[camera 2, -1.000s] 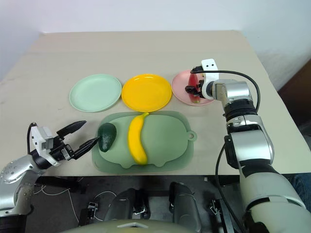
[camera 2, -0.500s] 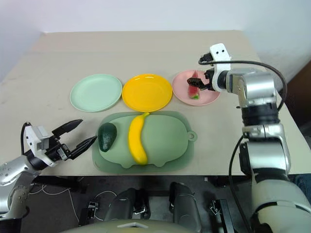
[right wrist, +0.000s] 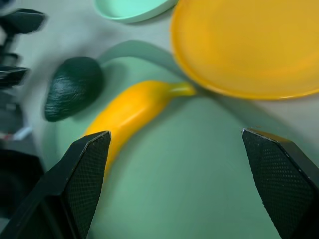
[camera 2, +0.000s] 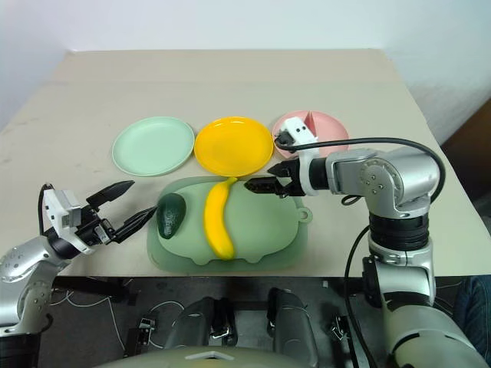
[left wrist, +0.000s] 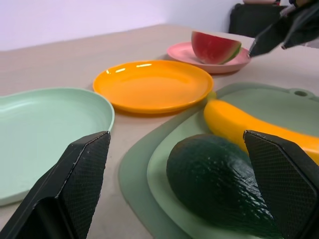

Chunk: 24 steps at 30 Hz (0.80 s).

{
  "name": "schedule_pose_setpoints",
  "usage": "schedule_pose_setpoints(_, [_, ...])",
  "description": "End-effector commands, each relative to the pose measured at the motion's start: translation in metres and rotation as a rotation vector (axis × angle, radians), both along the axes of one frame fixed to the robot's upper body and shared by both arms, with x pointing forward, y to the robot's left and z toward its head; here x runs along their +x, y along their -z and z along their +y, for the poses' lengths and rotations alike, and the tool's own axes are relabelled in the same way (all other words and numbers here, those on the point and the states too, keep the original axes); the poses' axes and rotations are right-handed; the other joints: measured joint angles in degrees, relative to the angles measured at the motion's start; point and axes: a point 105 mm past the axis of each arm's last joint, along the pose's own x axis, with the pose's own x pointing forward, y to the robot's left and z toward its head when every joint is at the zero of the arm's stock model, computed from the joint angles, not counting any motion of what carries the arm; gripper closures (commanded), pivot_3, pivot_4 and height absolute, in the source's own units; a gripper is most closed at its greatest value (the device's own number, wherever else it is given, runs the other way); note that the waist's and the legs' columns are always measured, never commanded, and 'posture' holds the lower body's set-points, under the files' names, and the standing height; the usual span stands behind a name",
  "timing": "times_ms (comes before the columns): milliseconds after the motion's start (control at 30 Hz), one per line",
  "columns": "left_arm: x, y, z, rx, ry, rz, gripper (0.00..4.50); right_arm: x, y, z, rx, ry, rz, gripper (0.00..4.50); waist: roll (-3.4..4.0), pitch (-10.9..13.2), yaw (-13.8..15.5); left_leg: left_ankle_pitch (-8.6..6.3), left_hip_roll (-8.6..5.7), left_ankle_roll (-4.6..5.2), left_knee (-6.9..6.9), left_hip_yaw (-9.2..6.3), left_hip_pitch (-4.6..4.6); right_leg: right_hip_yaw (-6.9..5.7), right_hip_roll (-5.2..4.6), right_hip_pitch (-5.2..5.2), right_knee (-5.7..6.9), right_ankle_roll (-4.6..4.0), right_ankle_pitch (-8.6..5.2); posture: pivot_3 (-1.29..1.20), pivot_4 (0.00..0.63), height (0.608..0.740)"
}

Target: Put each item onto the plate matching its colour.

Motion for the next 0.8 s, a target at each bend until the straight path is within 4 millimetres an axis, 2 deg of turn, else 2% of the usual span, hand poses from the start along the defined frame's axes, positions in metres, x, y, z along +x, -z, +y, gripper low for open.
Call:
schedule_pose_setpoints(33, [0.002,-0.002,-0.006,0.008,0.022,-0.020,0.00,-0.005,0.005,0.020,0.021,-0.049,0.036,0.06,0.00,0.0,-0.1,0.00,0.00,0.00,0.00,0.00,0.01,0.00,0.01,0.00,0.01,0.00,0.00,0.00,0.150,0.696])
schedule_pose_setpoints(167, [0.007,-0.008,-0.015,0.003,0.039,-0.034,0.00,-0.010,0.024,0.041,0.009,-0.078,0.127,0.06,0.00,0.0,-0.1,0.00,0.01,-0.01,-0.01,0.02,0.00,0.00,0.01,-0.02,0.04,0.07,0.04,0.00,0.150,0.696])
schedule_pose_setpoints(533, [0.018,-0.022,-0.034,0.002,0.070,-0.043,0.00,-0.006,0.036,0.076,-0.062,-0.082,0.223,0.06,0.00,0.0,-0.1,0.01,0.00,-0.01,0.01,0.06,0.02,0.01,0.04,0.02,0.11,0.09,0.06,0.00,0.150,0.696])
schedule_pose_setpoints(800, [0.025,-0.020,-0.033,0.001,0.076,-0.040,0.00,-0.004,0.039,0.082,-0.186,-0.070,0.195,0.06,-0.02,0.0,-0.1,0.02,0.01,-0.01,0.01,0.10,0.11,0.02,0.06,0.03,0.22,0.11,0.06,0.00,0.150,0.696])
